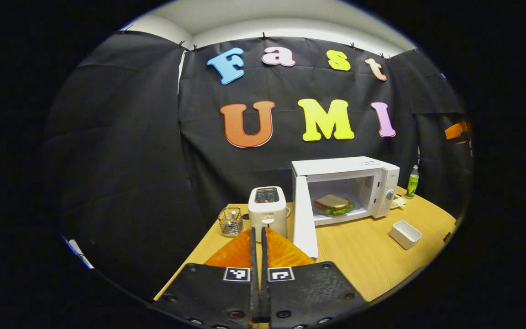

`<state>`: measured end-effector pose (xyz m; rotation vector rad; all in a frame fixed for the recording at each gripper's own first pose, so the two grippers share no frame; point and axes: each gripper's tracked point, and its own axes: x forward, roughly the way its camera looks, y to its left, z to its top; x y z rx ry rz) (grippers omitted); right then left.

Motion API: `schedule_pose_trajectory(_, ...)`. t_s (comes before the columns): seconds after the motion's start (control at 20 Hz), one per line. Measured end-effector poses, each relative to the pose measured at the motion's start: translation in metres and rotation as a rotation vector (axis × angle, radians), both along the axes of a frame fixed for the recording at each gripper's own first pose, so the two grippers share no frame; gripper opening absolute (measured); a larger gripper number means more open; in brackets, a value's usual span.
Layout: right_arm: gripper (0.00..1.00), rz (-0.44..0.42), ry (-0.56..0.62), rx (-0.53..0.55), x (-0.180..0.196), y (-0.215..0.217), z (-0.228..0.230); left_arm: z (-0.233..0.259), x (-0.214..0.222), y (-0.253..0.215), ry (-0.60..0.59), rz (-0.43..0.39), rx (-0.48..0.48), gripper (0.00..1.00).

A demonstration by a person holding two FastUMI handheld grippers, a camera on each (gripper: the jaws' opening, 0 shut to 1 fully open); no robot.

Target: Open the microwave oven with the left hand, put the food in, and close the microwave oven.

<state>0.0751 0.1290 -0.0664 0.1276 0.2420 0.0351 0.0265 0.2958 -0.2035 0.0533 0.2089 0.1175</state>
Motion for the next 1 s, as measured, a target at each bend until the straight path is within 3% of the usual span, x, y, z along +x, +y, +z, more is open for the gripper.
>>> schedule_pose_trajectory(0.05,0.92,-0.002,0.013,-0.003,-0.004,0.001,-0.004,-0.002,-0.001,0.001,-0.001,-0.004,-0.003,0.0)
schedule_pose_trajectory(0.1,1.0,-0.004,0.027,-0.004,-0.008,0.001,-0.008,-0.009,-0.003,0.003,0.007,-0.009,-0.015,0.0)
schedule_pose_trajectory(0.15,0.92,-0.006,0.035,0.002,-0.011,0.002,-0.008,-0.013,-0.001,0.003,0.005,-0.022,-0.03,0.0)
schedule_pose_trajectory(0.4,0.92,-0.037,0.057,0.0,-0.026,-0.004,-0.013,-0.052,0.011,0.018,0.056,-0.022,-0.079,0.0)
schedule_pose_trajectory(0.45,1.0,-0.04,0.057,-0.01,-0.027,-0.006,-0.012,-0.055,0.014,0.02,0.051,-0.02,-0.082,0.0)
schedule_pose_trajectory(1.0,1.0,-0.038,0.083,-0.008,-0.032,-0.016,-0.016,-0.079,0.031,0.005,0.102,-0.062,-0.027,0.0)
